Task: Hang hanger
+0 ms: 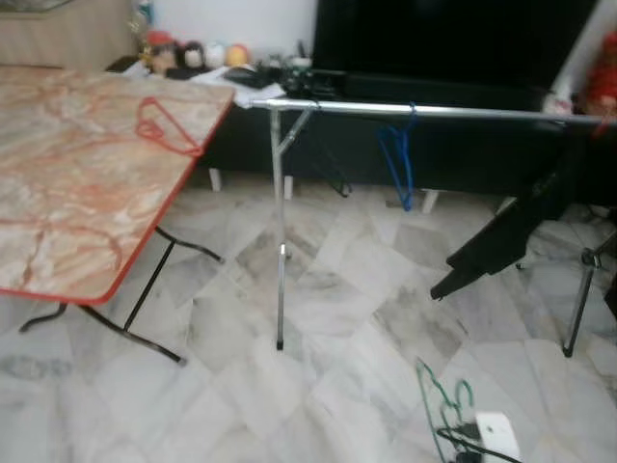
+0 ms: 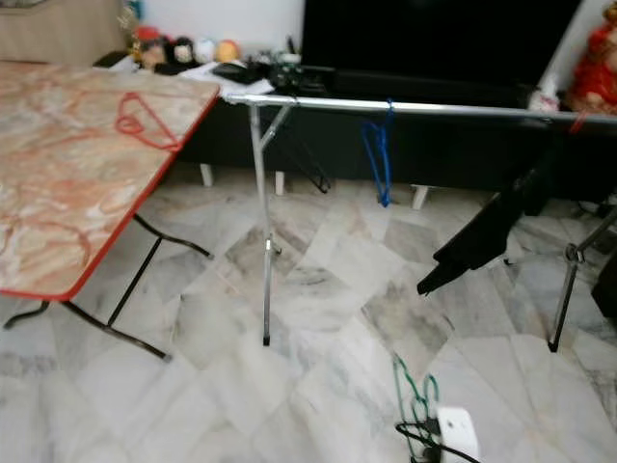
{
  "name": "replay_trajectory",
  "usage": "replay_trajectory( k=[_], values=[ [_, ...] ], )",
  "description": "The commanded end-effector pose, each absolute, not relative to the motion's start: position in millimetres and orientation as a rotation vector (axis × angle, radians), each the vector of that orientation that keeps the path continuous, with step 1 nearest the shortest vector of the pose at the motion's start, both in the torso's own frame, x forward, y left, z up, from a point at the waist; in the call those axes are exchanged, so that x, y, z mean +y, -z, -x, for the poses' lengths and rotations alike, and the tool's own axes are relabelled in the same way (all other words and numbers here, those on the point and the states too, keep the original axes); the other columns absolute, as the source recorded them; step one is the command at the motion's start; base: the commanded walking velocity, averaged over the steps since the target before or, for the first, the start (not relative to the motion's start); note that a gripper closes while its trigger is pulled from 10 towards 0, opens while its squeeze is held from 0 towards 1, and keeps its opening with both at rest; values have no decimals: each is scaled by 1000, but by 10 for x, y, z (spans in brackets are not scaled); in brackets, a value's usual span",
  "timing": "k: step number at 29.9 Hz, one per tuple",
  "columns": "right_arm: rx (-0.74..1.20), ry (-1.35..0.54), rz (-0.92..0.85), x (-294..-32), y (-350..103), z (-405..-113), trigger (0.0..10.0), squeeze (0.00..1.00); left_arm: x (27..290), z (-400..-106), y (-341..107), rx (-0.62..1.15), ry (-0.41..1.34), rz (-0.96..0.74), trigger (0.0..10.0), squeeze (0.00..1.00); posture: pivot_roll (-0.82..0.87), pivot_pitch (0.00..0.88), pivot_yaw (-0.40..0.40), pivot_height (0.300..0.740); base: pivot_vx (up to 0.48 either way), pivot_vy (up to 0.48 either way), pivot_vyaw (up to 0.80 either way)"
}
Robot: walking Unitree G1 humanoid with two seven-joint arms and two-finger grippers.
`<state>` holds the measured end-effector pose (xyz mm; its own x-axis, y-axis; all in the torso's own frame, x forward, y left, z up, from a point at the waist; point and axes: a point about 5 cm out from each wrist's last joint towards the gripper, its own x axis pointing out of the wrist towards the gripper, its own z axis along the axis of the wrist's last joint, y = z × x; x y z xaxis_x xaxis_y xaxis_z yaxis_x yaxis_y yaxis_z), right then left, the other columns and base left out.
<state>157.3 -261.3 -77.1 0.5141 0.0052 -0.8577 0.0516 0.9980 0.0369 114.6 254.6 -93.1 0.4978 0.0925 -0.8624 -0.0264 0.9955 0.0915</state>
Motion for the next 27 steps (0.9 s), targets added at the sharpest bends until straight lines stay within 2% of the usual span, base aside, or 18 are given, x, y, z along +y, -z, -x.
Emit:
replay_trajectory(
  k=[1, 13, 27],
  values=[
    [1018, 20, -62, -2587, 762, -1612, 10000, 0, 2577, -1042, 954, 1086, -73, -76, 10000, 0, 19, 0, -41, 716, 0, 0, -744],
    [1005, 36, -76, -2588, 760, -1616, 10000, 0, 2581, -1045, 952, 1088, -66, -90, 10000, 0, 19, 0, -41, 716, 0, 0, 0],
    [998, 40, -78, -2578, 758, -1629, 10000, 0, 2584, -1059, 948, 1091, -53, -105, 10000, 0, 16, 0, -33, 716, 0, -274, 0]
  ],
)
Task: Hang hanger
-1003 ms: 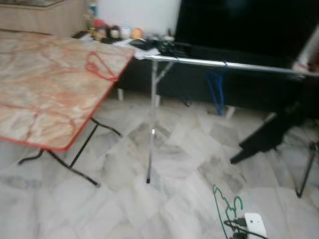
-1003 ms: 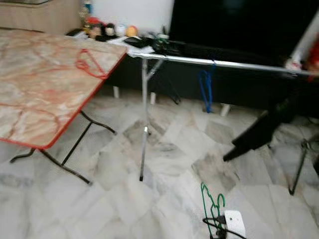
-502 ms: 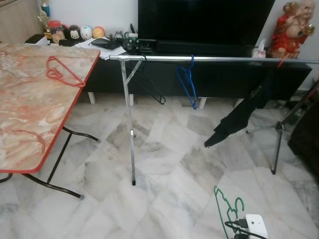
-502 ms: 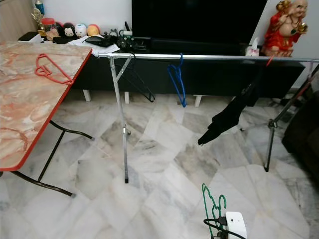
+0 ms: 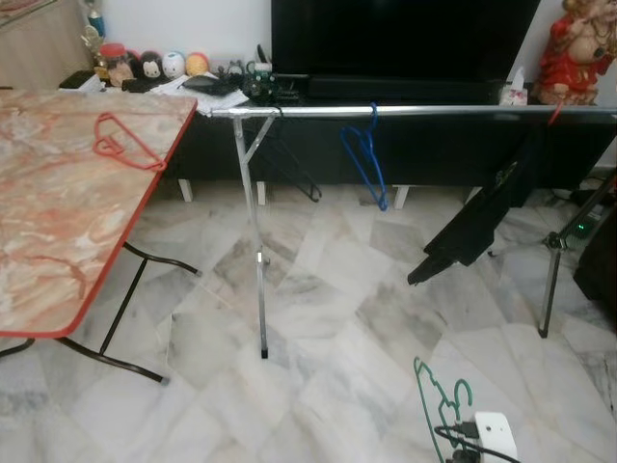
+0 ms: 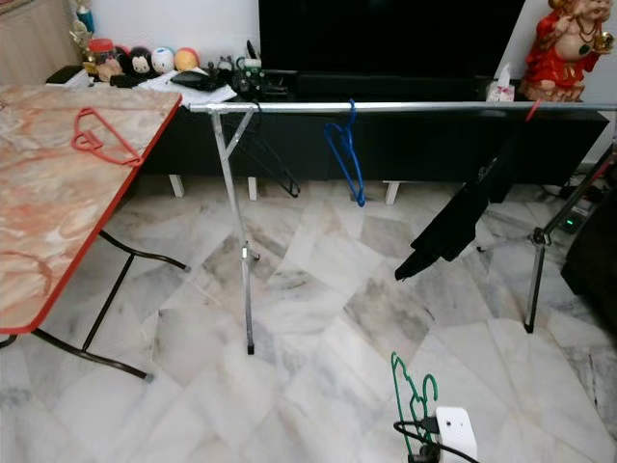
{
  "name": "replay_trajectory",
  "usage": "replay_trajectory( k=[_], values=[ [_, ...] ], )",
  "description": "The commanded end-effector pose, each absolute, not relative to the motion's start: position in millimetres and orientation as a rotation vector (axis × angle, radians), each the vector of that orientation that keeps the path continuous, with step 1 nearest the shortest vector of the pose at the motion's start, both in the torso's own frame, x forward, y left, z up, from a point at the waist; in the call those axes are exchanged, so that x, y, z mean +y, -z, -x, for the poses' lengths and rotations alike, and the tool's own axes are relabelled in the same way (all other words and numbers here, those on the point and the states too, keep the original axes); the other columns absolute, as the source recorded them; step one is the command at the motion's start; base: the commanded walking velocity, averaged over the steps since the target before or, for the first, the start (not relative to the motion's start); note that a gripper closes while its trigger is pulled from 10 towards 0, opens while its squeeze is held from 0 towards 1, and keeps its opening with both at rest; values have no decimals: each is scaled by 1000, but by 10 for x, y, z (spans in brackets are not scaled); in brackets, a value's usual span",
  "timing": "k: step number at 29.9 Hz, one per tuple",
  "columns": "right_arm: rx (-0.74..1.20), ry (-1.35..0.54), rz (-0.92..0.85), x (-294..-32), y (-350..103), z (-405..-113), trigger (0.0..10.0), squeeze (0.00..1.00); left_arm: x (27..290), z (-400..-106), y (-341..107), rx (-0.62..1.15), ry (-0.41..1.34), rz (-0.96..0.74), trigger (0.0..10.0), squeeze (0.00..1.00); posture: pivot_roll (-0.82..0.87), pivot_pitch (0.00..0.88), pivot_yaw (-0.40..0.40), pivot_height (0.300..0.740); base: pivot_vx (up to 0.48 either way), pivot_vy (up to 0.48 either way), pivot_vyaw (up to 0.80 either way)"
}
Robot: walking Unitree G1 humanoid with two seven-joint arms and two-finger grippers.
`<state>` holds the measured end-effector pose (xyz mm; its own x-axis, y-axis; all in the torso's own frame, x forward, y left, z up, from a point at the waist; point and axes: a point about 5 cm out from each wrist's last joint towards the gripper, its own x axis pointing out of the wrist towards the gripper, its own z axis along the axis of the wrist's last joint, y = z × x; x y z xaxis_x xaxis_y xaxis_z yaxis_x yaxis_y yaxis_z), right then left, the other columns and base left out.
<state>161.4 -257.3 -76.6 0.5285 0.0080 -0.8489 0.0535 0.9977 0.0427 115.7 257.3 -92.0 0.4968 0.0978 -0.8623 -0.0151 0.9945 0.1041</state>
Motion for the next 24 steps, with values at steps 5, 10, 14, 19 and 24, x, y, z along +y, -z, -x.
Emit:
replay_trajectory(
  k=[5, 10, 14, 19, 24],
  values=[
    [997, 42, -79, -2577, 757, -1632, 10000, 0, 2584, -1064, 947, 1090, -52, -107, 10000, 0, 14, 0, -32, 716, 0, -274, 0],
    [997, 44, -78, -2581, 756, -1632, 10000, 0, 2579, -1066, 948, 1090, -52, -104, 10000, 0, 14, 0, -32, 716, 0, -272, 0],
    [996, 45, -78, -2582, 755, -1633, 10000, 0, 2575, -1066, 949, 1088, -51, -102, 10000, 0, 13, 0, -32, 716, 0, -274, 0],
    [997, 46, -74, -2584, 755, -1632, 10000, 0, 2570, -1068, 950, 1089, -48, -100, 10000, 0, 14, 0, -30, 716, 0, -218, 0],
    [994, 50, -75, -2579, 754, -1640, 10000, 0, 2570, -1077, 947, 1086, -52, -95, 10000, 0, 13, 0, -23, 716, 0, 0, 0]
  ],
)
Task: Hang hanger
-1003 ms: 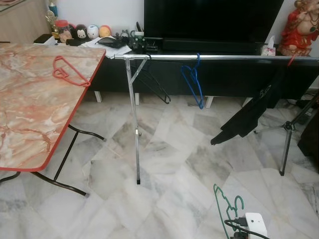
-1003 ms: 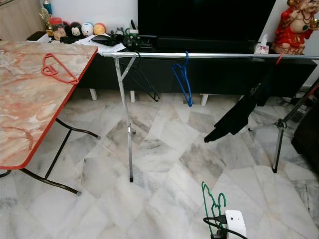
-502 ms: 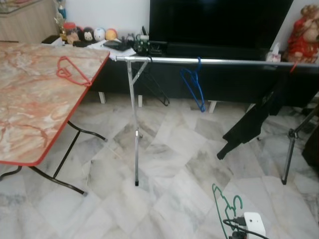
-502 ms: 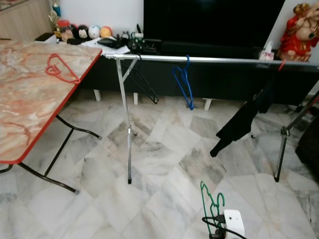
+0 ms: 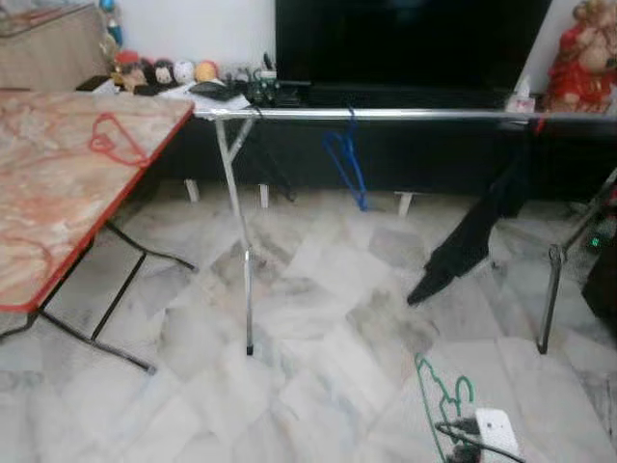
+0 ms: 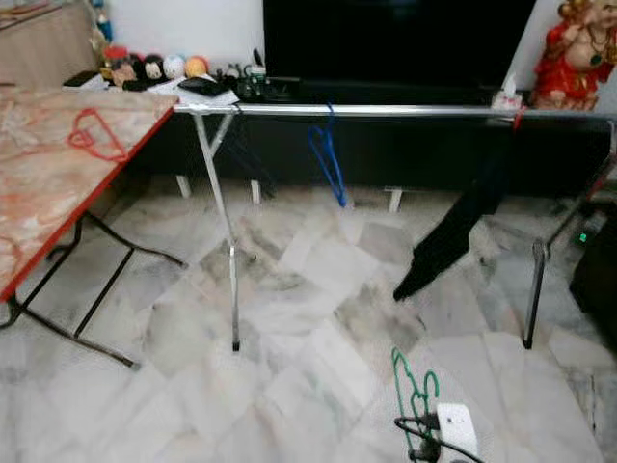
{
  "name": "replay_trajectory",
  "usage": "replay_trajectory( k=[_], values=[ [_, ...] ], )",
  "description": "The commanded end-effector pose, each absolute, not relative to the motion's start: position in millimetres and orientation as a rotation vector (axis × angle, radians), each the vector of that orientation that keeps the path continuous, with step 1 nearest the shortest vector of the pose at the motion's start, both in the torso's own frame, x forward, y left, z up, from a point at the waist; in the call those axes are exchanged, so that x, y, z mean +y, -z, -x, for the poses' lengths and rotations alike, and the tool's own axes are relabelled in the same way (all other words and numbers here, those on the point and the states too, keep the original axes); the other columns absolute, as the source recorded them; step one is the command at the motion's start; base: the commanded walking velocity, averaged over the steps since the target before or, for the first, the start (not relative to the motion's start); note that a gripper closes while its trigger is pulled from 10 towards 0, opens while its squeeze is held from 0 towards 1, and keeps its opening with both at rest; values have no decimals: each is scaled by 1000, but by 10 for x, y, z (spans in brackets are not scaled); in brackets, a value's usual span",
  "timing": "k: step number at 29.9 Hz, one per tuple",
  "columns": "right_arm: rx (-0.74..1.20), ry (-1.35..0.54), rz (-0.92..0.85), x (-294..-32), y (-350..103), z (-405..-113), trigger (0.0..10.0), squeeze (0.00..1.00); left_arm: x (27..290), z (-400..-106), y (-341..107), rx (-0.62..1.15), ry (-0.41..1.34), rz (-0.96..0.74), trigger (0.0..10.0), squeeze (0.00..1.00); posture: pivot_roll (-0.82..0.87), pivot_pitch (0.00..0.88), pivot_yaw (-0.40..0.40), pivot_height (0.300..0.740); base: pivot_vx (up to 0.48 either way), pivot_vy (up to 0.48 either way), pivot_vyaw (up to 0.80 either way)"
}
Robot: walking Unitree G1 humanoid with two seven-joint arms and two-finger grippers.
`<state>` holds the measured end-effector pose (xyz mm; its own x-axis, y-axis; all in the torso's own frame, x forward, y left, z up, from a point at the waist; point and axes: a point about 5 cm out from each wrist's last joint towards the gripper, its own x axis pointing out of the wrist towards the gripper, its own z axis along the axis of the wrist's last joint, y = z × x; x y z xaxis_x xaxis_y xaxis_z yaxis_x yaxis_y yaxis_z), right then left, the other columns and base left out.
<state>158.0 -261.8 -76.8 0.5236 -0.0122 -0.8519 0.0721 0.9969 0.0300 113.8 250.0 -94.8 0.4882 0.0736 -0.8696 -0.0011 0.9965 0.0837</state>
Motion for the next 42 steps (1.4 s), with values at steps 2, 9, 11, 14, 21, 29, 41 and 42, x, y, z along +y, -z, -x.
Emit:
replay_trajectory(
  k=[2, 9, 11, 14, 21, 29, 41, 42],
  values=[
    [990, 56, -74, -2576, 751, -1651, 10000, 0, 2572, -1097, 939, 1068, -63, -85, 10000, 0, 13, 0, -21, 716, 0, 0, 0],
    [988, 76, -90, -2574, 751, -1658, 10000, 0, 2570, -1119, 932, 1058, -64, -81, 10000, 0, 9, 0, -19, 716, 0, 0, 0],
    [989, 75, -87, -2574, 750, -1660, 10000, 0, 2570, -1122, 931, 1058, -63, -83, 10000, 0, 9, 0, -19, 716, 0, 0, 0],
    [990, 74, -86, -2572, 751, -1661, 10000, 0, 2569, -1123, 931, 1059, -62, -85, 10000, 0, 7, 0, -19, 716, 0, 0, 0],
    [996, 70, -70, -2594, 752, -1641, 10000, 0, 2553, -1102, 942, 1061, -60, -86, 10000, 0, 7, 0, -30, 716, 0, 0, 0],
    [1010, 58, -47, -2608, 754, -1627, 10000, 0, 2542, -1091, 947, 1060, -63, -80, 10000, 0, 10, 0, -38, 716, 0, 0, 0],
    [1010, 58, -47, -2608, 754, -1627, 10000, 0, 2542, -1091, 947, 1060, -63, -80, 10000, 0, 10, 0, -38, 716, 0, 0, 0],
    [1010, 58, -47, -2608, 754, -1627, 10000, 0, 2542, -1091, 947, 1060, -63, -80, 10000, 0, 10, 0, -38, 716, 0, 0, 0]
  ],
)
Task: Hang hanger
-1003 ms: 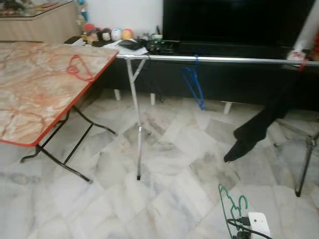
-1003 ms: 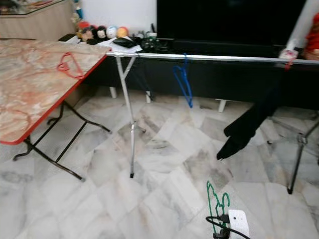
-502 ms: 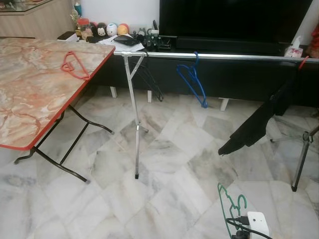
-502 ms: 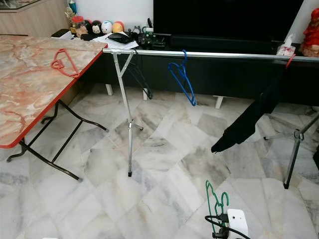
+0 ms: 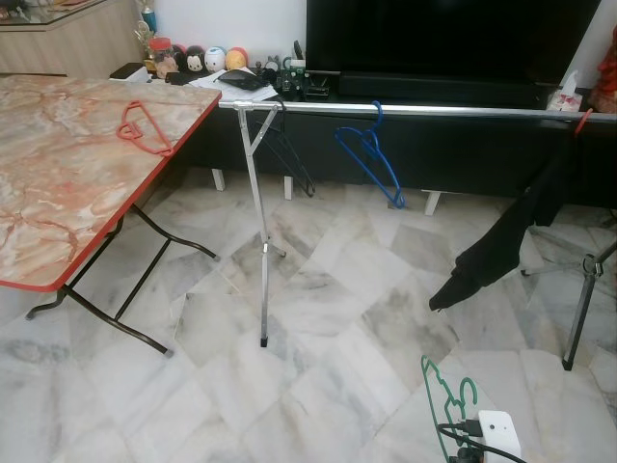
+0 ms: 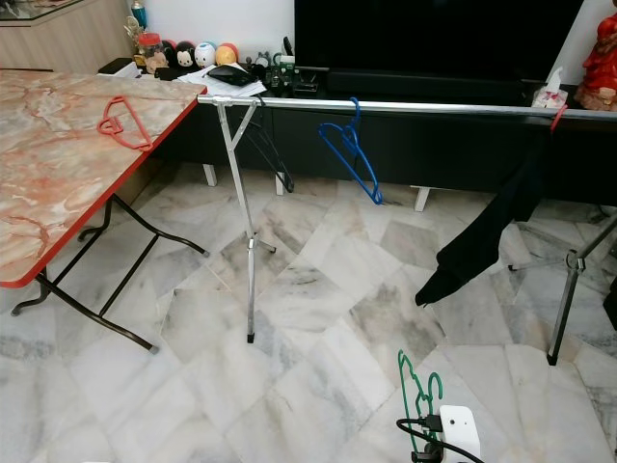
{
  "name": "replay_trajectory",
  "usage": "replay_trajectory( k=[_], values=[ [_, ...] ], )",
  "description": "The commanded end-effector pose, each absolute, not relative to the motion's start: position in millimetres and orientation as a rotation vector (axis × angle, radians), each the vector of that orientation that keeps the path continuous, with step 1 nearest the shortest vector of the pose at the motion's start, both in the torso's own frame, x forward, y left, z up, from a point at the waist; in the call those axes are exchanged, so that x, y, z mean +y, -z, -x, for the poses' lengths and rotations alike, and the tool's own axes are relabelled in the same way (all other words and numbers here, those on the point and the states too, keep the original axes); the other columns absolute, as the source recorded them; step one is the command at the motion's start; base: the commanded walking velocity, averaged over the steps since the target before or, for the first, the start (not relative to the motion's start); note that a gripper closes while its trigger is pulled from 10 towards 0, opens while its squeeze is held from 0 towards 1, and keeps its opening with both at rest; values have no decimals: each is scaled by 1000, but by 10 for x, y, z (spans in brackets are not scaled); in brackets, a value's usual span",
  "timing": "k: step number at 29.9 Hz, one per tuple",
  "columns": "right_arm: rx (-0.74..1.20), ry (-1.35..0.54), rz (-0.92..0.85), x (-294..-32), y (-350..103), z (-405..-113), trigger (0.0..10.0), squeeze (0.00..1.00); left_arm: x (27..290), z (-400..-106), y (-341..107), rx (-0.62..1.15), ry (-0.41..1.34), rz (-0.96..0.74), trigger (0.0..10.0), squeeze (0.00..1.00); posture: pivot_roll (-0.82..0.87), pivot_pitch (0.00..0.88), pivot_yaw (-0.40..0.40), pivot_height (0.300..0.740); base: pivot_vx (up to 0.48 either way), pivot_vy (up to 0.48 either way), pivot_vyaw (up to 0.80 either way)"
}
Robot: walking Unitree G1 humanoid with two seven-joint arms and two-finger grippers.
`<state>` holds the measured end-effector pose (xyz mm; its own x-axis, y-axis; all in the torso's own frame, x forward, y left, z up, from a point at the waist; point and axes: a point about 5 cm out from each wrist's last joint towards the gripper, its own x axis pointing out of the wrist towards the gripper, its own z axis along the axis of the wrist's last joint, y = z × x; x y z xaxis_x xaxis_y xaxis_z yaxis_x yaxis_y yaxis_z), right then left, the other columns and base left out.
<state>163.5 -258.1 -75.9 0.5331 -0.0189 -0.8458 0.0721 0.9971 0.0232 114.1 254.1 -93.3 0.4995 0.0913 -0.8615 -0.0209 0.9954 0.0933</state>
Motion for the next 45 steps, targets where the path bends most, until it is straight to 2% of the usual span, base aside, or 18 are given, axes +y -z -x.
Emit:
replay_trajectory(
  k=[1, 45],
  values=[
    [1010, 58, -47, -2608, 754, -1627, 10000, 0, 2542, -1091, 947, 1060, -63, -80, 10000, 0, 10, 0, -38, 716, 0, 0, 0],
    [1010, 59, -51, -2598, 751, -1644, 10000, 0, 2576, -1107, 933, 1053, -81, -96, 10000, 0, 16, 0, -40, 716, 0, 0, 0]
  ],
)
